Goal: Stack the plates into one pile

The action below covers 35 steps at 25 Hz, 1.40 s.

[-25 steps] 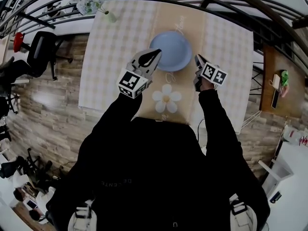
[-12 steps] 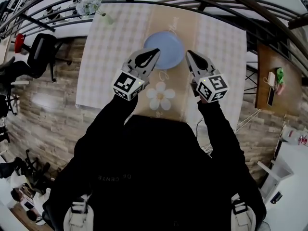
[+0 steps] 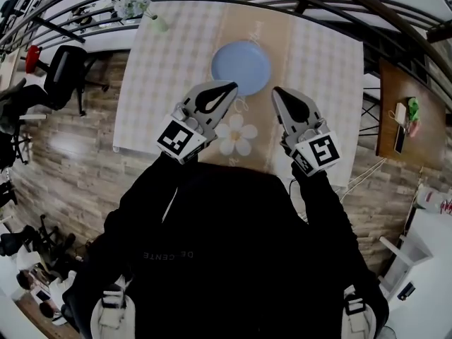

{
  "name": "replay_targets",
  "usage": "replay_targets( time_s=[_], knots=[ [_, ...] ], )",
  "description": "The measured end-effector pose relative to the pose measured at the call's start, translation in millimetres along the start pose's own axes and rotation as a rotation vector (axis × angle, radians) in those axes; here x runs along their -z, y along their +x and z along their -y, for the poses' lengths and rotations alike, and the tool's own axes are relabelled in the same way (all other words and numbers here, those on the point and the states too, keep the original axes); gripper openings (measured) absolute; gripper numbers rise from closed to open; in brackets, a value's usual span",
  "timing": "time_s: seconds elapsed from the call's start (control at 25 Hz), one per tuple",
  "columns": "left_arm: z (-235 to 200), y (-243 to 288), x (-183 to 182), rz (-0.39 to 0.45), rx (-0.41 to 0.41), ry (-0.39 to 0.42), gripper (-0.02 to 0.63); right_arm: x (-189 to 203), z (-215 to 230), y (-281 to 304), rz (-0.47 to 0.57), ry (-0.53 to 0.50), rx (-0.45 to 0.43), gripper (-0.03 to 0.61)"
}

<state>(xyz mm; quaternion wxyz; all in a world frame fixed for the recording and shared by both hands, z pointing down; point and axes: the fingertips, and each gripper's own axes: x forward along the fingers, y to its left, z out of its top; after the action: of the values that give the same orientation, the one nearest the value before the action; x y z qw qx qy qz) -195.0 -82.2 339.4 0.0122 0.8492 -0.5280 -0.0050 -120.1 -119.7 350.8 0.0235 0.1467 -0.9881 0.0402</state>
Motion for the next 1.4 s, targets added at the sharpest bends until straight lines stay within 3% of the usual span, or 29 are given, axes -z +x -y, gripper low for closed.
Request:
replay_targets(
  time_s=[0.2,1.4],
  knots=[
    [17,-7,-7,-0.002,0.025,0.026,0.020,-7,-14,-7,0.016,0.008,-0.011,0.005],
    [23,-3,-9,0.002,0.045,0.016,0.020,-10,-26,-7,0.008,0.003,-0.018,0.003]
  ],
)
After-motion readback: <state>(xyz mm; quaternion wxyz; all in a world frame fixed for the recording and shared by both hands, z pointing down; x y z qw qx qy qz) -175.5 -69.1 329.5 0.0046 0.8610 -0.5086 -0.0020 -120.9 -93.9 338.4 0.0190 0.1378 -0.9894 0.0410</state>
